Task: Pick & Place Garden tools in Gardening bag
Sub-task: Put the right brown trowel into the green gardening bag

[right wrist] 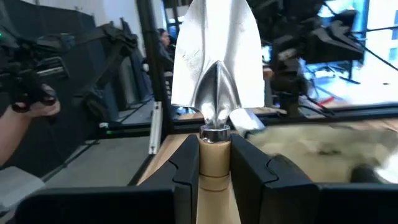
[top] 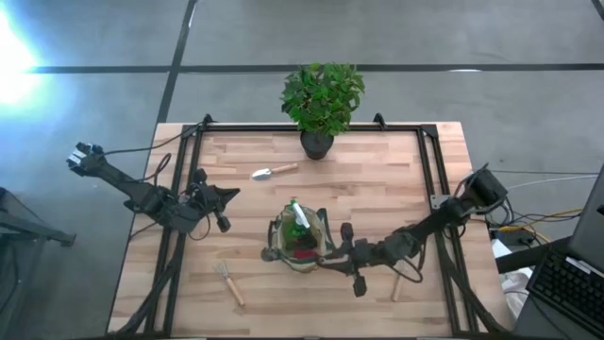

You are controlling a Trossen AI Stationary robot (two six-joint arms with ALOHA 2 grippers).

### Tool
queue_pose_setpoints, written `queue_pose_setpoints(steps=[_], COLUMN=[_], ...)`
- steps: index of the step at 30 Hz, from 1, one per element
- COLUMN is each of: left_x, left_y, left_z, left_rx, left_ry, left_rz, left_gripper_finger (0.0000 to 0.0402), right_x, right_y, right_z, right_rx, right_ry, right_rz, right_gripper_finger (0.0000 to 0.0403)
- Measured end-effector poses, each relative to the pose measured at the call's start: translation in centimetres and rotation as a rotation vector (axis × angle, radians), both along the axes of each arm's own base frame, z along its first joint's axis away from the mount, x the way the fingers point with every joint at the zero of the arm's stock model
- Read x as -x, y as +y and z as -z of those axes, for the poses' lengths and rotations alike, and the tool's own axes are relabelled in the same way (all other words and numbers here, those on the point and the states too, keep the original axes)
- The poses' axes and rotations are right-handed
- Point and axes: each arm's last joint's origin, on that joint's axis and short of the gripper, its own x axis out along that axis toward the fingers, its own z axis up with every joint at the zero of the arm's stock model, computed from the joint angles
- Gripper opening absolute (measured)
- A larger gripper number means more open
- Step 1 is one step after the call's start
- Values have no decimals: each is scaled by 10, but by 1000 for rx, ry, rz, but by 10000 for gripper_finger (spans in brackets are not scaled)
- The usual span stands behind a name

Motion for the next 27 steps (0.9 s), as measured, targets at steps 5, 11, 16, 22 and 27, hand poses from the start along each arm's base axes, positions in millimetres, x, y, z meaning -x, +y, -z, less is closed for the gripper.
queue_pose_setpoints(steps=[5,11,16,22,27], left_x=[0,0,0,-1,-1], left_y=[0,0,0,0,-1], left_z=[0,0,-1,0,0], left_rx=[-1,1,3,0,-6], left_ry=[0,-3,-6,-3,2], left_rz=[0,-1,-1,0,-1], left_gripper_finger=[12,12,12,12,12], right_x=[-14,-36,-51,-67,-70], right_y=[5,5,3,2,1], right_z=[-1,5,11,22,32], right_rx=[40,51,60,86,79], right_ry=[-20,-20,-17,-5,21], right_rz=[5,36,71,96,97], right_gripper_finger=[51,51,51,51,51])
